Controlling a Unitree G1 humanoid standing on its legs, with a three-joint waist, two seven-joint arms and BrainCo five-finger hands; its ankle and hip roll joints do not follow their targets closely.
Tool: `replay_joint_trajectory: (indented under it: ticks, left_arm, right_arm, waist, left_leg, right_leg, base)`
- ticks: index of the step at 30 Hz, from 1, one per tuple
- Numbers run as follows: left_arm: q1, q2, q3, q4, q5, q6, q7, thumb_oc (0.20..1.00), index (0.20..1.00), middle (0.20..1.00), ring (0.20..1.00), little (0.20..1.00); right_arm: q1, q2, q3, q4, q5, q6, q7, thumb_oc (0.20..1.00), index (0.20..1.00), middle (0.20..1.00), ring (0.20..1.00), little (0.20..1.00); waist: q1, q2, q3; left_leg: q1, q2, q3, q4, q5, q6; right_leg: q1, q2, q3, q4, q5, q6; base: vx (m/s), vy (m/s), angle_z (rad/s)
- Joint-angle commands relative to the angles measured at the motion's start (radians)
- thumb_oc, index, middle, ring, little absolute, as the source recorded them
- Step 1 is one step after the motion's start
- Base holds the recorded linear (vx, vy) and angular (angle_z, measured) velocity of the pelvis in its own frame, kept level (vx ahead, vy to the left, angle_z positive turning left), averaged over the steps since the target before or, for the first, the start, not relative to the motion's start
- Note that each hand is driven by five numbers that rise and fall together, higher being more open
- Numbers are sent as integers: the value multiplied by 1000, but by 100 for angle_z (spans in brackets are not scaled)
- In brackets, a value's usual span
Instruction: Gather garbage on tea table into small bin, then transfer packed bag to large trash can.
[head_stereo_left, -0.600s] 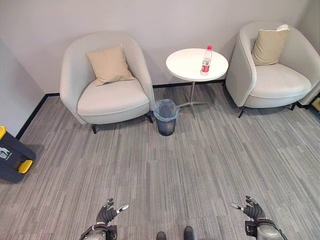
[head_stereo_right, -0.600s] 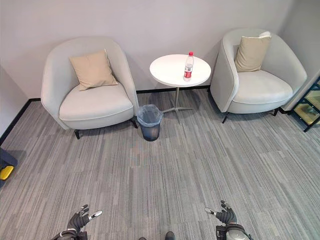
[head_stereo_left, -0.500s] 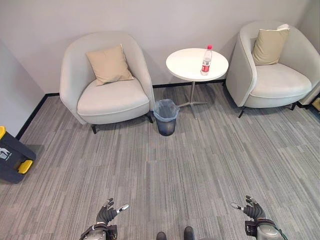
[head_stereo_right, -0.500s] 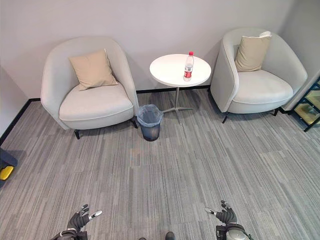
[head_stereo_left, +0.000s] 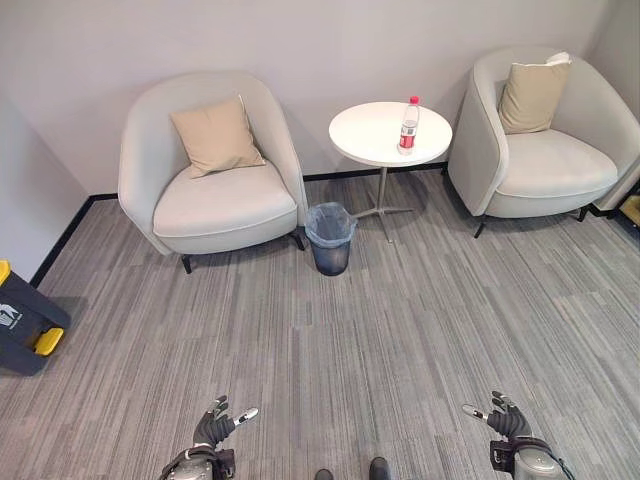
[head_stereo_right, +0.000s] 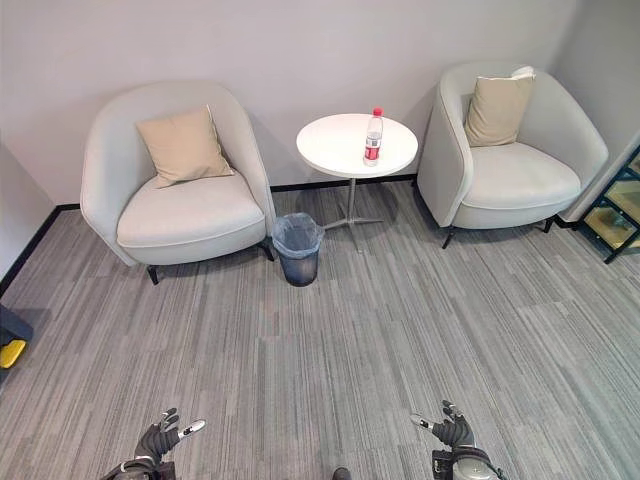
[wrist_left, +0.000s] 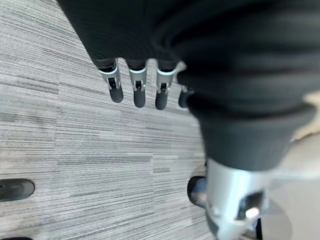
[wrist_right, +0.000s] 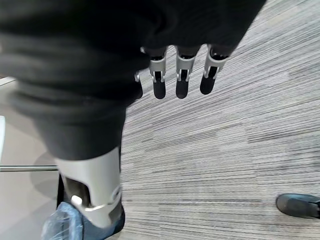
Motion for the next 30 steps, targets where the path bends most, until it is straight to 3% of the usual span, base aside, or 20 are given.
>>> replay_joint_trajectory:
  ticks: [1, 11, 14, 16, 19, 23, 26, 29, 30]
  left_arm:
    - [-50, 46, -1, -22, 8, -30, 7, 1000, 1000, 1000, 1000, 1000]
    - [-60, 65, 9, -47, 7, -34, 10, 1000, 1000, 1000, 1000, 1000]
    - [-65, 60, 12, -41, 5, -35, 15, 1000, 1000, 1000, 1000, 1000]
    - [-66, 59, 11, -40, 6, -35, 17, 1000, 1000, 1000, 1000, 1000]
    - [-74, 57, 6, -43, -4, -36, 20, 1000, 1000, 1000, 1000, 1000]
    - [-87, 51, -1, -36, -5, -40, 26, 1000, 1000, 1000, 1000, 1000]
    - [-91, 50, -8, -38, 6, -41, 24, 1000, 1000, 1000, 1000, 1000]
    - [-89, 31, -26, -38, 13, -37, 19, 1000, 1000, 1000, 1000, 1000]
    - [-88, 26, -30, -40, 12, -34, 15, 1000, 1000, 1000, 1000, 1000]
  right_arm:
    - [-70, -20, -6, 33, 27, -8, -5, 1000, 1000, 1000, 1000, 1000]
    - [-102, -15, 6, 48, 21, 2, -4, 1000, 1000, 1000, 1000, 1000]
    - [-110, -7, 9, 42, 19, 1, -8, 1000, 1000, 1000, 1000, 1000]
    - [-114, -6, 10, 41, 20, 0, -8, 1000, 1000, 1000, 1000, 1000]
    - [-125, -7, 15, 23, 25, -3, -13, 1000, 1000, 1000, 1000, 1000]
    - [-118, -12, 20, -12, 14, -3, -16, 1000, 1000, 1000, 1000, 1000]
    - [-101, -15, 16, -33, 10, -6, -16, 1000, 1000, 1000, 1000, 1000]
    - [-77, -18, 9, -46, 13, -19, -15, 1000, 1000, 1000, 1000, 1000]
    - [-72, -18, 8, -50, 16, -22, -12, 1000, 1000, 1000, 1000, 1000]
  waist:
    - [11, -40, 14]
    - [30, -47, 57]
    - [31, -41, 80]
    - [30, -41, 83]
    - [25, -42, 93]
    - [5, -39, 111]
    - [-4, -42, 106]
    - [-19, -32, 78]
    - [-22, -24, 73]
  left_leg:
    - [-27, -6, -46, 102, -147, -28]
    - [-95, -23, -31, 167, -176, 3]
    - [-77, -18, -20, 175, -195, 12]
    - [-62, -18, -15, 167, -199, 12]
    - [-21, -25, -9, 152, -217, 7]
    - [33, -15, -12, 156, -242, -13]
    - [50, -13, -23, 160, -258, -26]
    - [83, 39, -35, 189, -273, -69]
    - [76, 58, -41, 224, -243, -89]
  right_leg:
    - [51, -81, -15, 49, -167, 99]
    - [-91, -98, -2, 225, -174, 138]
    - [-161, -117, -44, 337, -166, 157]
    - [-170, -127, -60, 333, -156, 159]
    - [-211, -148, -120, 231, -101, 153]
    - [-260, -169, -198, 171, -64, 156]
    - [-250, -175, -203, 165, -63, 154]
    - [-216, -155, -208, 167, -75, 119]
    - [-193, -137, -207, 155, -87, 104]
  base:
    - [-15, 74, -17]
    - [-21, 72, -18]
    - [49, 53, -27]
    - [80, -2, -33]
    - [170, -67, -25]
    - [202, -102, -21]
    - [198, -133, 19]
    - [313, -268, 4]
    - [175, -175, 27]
